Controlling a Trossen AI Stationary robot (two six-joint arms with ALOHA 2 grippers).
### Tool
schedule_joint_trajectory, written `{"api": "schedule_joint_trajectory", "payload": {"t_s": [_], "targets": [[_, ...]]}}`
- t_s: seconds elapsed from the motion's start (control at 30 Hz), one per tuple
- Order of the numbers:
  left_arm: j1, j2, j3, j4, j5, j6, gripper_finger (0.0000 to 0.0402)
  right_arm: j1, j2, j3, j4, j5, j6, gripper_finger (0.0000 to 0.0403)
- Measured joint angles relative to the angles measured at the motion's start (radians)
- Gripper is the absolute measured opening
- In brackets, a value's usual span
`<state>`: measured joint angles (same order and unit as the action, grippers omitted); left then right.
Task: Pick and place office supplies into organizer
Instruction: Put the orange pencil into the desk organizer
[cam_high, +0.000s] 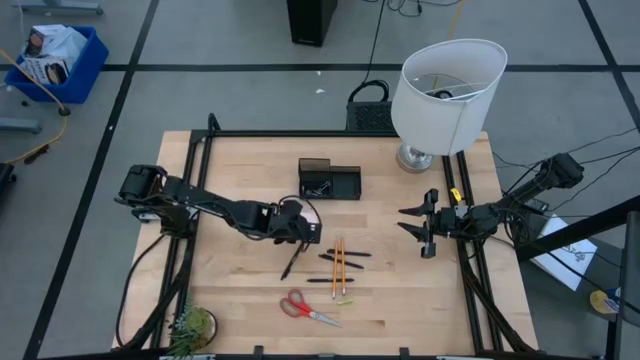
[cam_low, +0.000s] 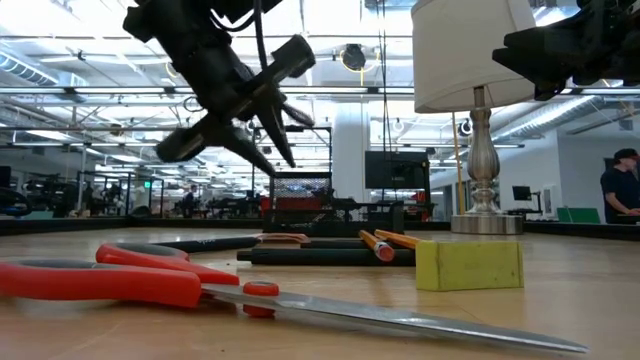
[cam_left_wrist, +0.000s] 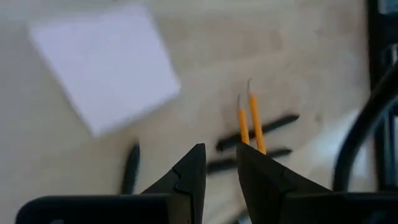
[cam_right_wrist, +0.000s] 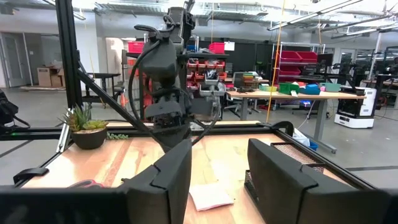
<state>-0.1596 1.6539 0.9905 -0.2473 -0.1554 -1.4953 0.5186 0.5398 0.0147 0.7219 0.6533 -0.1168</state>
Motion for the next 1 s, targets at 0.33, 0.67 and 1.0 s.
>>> {"api": "schedule_joint_trajectory", "payload": {"t_s": [0.33,0.67,1.0], "targets": [[-0.021,0.011,0.02,-0.014,0.138,-0.255,0.0093,0.0,0.0,0.0,0.0,0.0,0.0,0.0153],[-0.076,0.192,0.333,-0.332,0.158,-0.268,0.0093,0.0,0.0,0.0,0.001,0.0,0.0,0.0153],[-0.089,0.397,0.635,-0.533,0.199,-0.248,0.0093,0.0,0.0,0.0,0.001,0.0,0.0,0.0153]]}}
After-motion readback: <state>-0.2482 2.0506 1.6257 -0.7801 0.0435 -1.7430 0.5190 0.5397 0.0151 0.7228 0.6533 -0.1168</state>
